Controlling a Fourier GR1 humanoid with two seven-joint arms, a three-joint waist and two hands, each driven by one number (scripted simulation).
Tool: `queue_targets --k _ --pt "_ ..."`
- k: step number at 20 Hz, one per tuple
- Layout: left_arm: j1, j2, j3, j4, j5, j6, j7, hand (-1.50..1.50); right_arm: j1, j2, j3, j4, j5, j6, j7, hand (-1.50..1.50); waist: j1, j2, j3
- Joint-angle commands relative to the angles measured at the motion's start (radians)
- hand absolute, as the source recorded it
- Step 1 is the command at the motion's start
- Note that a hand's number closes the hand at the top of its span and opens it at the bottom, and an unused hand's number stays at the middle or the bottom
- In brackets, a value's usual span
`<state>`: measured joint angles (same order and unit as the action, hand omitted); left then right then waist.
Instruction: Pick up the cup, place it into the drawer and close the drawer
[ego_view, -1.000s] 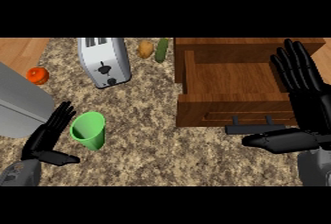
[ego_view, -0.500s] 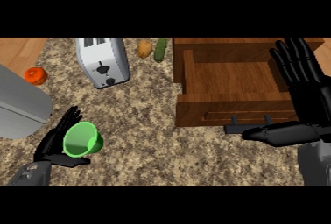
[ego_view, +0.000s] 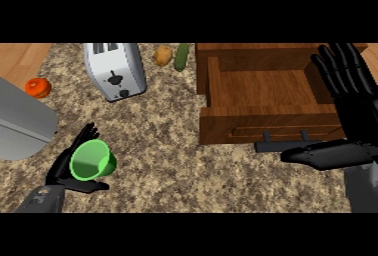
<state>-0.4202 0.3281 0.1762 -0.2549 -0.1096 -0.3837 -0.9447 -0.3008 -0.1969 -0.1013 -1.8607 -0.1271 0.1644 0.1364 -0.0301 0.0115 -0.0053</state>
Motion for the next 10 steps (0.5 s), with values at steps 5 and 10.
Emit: queue_targets --k 5,10 --pt "-0.032 -0.071 -0.022 0.030 -0.018 -0.082 -0.133 -1.50 0.024 -0.009 -0.013 0.014 -0.003 0.019 -0.030 -1.50 -0.003 0.001 0.000" --pt "-0.074 -0.008 -0.004 0.047 0.017 -0.255 -0.078 -1.50 -0.014 -0.031 -0.041 0.027 -0.042 0.036 -0.011 -1.50 -0.007 0.005 -0.001"
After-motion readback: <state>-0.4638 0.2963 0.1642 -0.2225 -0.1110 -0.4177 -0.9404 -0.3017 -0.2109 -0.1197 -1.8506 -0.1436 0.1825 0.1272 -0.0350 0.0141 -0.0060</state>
